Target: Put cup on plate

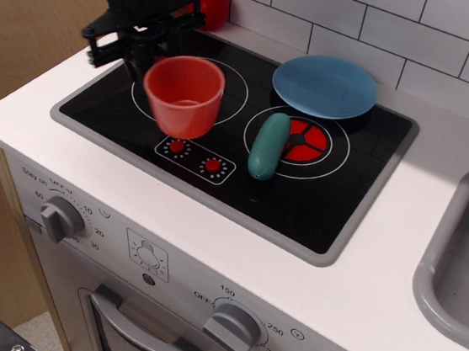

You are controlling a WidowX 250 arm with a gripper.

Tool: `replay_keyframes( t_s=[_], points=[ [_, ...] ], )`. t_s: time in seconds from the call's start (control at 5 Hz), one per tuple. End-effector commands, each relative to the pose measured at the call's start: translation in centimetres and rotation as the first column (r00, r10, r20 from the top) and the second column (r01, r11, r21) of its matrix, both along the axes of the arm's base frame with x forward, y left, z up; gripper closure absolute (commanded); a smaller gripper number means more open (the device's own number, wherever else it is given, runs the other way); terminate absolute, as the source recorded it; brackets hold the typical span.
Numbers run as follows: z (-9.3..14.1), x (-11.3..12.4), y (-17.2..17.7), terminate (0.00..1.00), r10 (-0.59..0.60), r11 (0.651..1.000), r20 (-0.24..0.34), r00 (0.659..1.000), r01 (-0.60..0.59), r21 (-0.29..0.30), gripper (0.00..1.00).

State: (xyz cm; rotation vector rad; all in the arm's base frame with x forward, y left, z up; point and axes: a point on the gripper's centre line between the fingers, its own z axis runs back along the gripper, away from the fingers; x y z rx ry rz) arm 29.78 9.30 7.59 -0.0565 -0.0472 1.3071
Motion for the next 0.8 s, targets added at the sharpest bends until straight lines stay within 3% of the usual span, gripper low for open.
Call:
replay_keyframes(
  t_s=[0.0,0.6],
  points=[
    [1.3,4.1,-1.1,0.00,0.133,0.991,0.085,0.987,-0.133,-0.001,1.00],
    [0.6,9.2,-3.6,0.00,0.261,0.965,0.129,0.957,-0.256,-0.051,1.00]
  ],
)
